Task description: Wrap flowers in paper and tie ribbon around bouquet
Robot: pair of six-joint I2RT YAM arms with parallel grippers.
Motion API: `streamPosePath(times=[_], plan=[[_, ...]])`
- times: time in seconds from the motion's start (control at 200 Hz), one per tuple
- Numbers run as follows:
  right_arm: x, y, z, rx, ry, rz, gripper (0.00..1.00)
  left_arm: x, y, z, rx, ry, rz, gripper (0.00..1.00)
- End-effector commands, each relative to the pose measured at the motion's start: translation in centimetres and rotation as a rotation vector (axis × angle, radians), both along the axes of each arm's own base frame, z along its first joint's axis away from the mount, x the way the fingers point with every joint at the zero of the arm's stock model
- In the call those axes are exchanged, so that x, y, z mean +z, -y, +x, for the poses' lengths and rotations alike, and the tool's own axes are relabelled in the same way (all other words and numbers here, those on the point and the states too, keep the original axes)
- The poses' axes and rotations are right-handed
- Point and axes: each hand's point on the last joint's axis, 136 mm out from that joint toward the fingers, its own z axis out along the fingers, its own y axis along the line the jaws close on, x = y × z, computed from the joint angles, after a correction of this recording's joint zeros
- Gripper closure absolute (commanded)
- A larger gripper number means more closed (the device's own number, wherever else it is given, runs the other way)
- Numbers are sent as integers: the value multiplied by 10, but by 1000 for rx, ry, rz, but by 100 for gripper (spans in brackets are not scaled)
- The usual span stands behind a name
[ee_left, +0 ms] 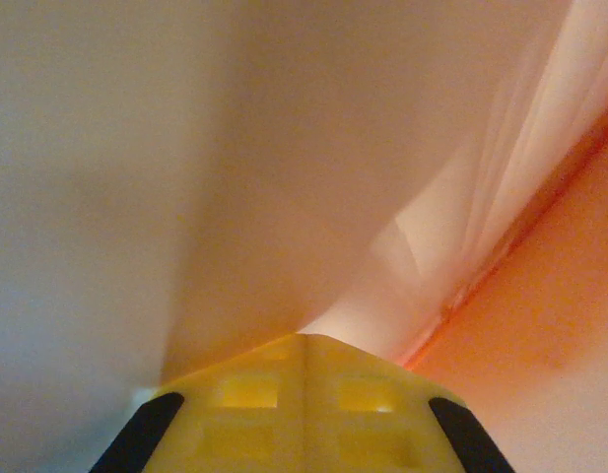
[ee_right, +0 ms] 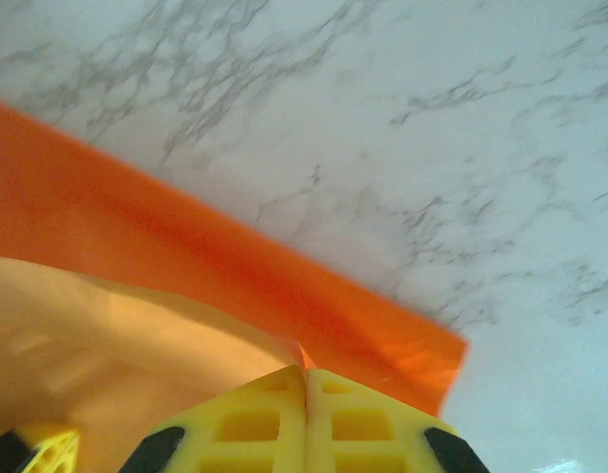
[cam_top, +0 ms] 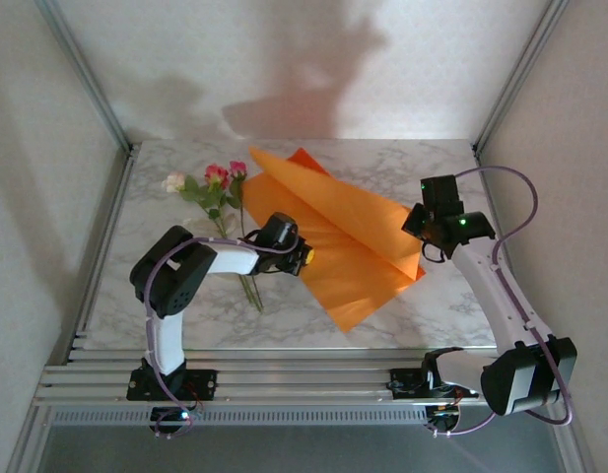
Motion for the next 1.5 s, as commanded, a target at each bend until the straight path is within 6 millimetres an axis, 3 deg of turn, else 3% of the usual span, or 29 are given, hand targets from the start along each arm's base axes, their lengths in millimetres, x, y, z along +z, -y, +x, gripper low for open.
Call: streamPosePath(times=[0.0,0.25,0.501,0.636,0.766,0.866,0.971,1.036,1.116,1.201,1.276,1.406,1.497], plan=[[3,26,0,-76,-15,-79,100,-52,-69,-25,101,-162,221,100],[-36,49,-13,-176,-144,-124,100,-56,-106,-20,106,-170,288,100],[-80,84,-75,-374,-306,-180,100,-44,-140,-11,101,-132,362,100],[-87,96,-91,-436,-351,-232,100,-34,-143,3,37,-91,406,100],[-62,108,-81,-466,-314,-309,44,-20,-131,29,-67,-4,412,100],[-35,107,-62,-436,-241,-334,35,0,-110,52,-178,71,408,100],[-4,80,-25,-286,-112,-352,40,49,-93,63,-222,162,453,100],[2,39,6,-104,-40,-298,44,71,-78,54,-219,178,421,96],[-2,-19,38,99,11,-179,47,80,-52,32,-219,169,300,95],[-29,-75,64,266,-34,-6,49,73,-15,5,-213,135,108,97],[-61,-105,81,329,-133,69,52,59,12,-13,-223,88,-11,99],[-119,-116,103,321,-306,63,55,37,33,-19,-244,52,-38,100],[-151,-107,105,280,-421,20,56,20,33,-18,-256,23,-23,100]])
